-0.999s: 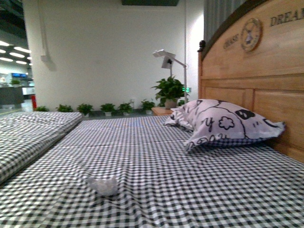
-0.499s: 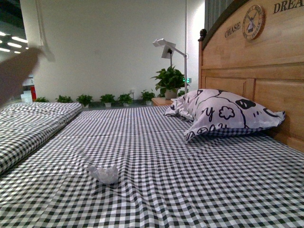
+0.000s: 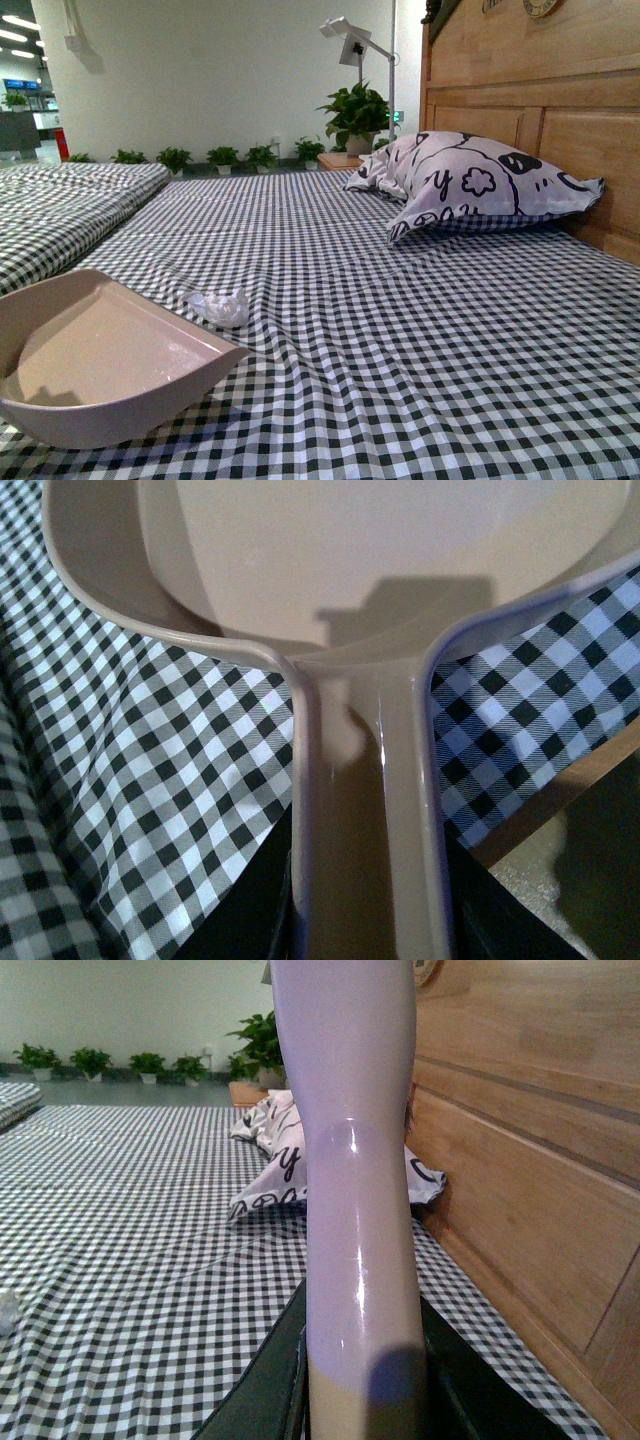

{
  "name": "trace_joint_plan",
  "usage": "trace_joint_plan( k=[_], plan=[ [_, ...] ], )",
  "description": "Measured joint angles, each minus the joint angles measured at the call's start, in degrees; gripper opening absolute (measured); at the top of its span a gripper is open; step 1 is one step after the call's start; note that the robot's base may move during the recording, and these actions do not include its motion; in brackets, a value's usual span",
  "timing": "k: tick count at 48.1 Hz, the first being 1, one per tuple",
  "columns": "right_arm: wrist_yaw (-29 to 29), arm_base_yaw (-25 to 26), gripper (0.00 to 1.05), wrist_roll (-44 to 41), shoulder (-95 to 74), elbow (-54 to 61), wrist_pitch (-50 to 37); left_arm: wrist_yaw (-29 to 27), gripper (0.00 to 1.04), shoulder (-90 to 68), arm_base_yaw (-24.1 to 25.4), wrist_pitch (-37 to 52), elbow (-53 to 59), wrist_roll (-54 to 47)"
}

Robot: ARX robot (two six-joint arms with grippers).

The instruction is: Clean up trash

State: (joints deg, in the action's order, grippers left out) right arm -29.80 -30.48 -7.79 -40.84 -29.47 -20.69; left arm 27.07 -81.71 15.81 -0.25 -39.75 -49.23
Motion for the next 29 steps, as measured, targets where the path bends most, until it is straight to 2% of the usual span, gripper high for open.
trace_joint_plan(
  k=[10,29],
  plan=[
    [0.00,-0.02,0.20,0.00,0.00,0.00,0.00,0.90,0.26,-10.27,0.68,-1.73,-8.83,-3.58],
    [0.00,0.00,0.20,0.00,0.00,0.00,0.00,1.46,0.26,-16.15,0.96,-6.29,-14.03,-5.53]
  ],
)
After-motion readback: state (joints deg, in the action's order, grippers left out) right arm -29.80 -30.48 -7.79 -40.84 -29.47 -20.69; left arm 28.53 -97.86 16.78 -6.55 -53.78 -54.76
